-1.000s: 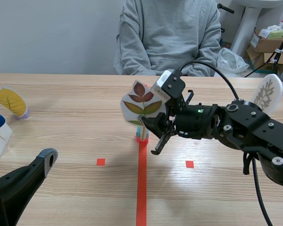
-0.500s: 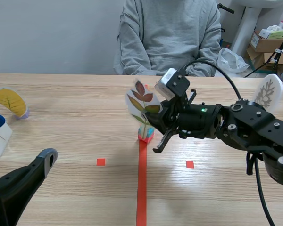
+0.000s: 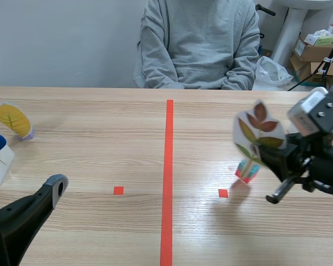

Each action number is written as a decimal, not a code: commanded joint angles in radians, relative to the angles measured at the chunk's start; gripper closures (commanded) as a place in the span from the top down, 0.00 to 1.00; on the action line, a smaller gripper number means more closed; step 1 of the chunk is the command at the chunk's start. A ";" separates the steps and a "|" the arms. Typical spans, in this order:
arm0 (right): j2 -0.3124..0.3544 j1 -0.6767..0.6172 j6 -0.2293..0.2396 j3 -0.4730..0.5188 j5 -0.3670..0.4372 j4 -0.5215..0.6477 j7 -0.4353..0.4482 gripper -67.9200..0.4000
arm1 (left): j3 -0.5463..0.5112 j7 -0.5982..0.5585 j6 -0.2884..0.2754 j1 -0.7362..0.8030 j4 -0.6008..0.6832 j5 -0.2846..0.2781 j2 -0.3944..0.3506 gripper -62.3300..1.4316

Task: Do the leaf sorting experiment

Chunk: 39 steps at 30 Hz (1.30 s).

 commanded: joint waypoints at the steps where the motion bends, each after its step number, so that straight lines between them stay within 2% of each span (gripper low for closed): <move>1: 0.002 -0.005 -0.002 0.047 0.030 -0.002 0.007 0.03 | 0.001 -0.014 0.002 -0.003 0.003 -0.008 0.005 1.00; 5: 0.002 -0.062 -0.013 0.177 0.066 -0.003 -0.027 0.03 | 0.001 -0.014 0.002 -0.003 0.003 -0.008 0.005 1.00; 8: 0.002 -0.072 -0.084 0.237 0.071 -0.010 -0.068 0.03 | 0.001 -0.014 0.002 -0.003 0.003 -0.008 0.005 1.00; 12: 0.002 -0.042 -0.182 0.250 0.073 -0.077 -0.079 0.03 | 0.001 -0.015 0.002 -0.006 0.003 -0.008 0.005 1.00; 17: -0.009 0.049 -0.201 0.251 0.073 -0.226 -0.072 0.03 | 0.001 -0.014 0.001 -0.020 0.003 -0.008 0.005 1.00; 20: -0.009 0.107 -0.219 0.251 0.073 -0.312 -0.040 0.03 | 0.001 -0.014 0.001 -0.020 0.003 -0.008 0.005 1.00; 26: -0.009 0.232 -0.235 0.251 0.060 -0.440 -0.010 0.03 | 0.001 -0.014 0.001 -0.020 0.003 -0.008 0.005 1.00; 35: -0.014 0.330 -0.235 0.251 0.013 -0.523 0.011 0.03 | 0.001 -0.014 0.001 -0.020 0.003 -0.008 0.005 1.00; 39: -0.014 0.329 -0.236 0.251 0.013 -0.523 0.012 0.15 | 0.001 -0.014 0.001 -0.020 0.003 -0.008 0.005 1.00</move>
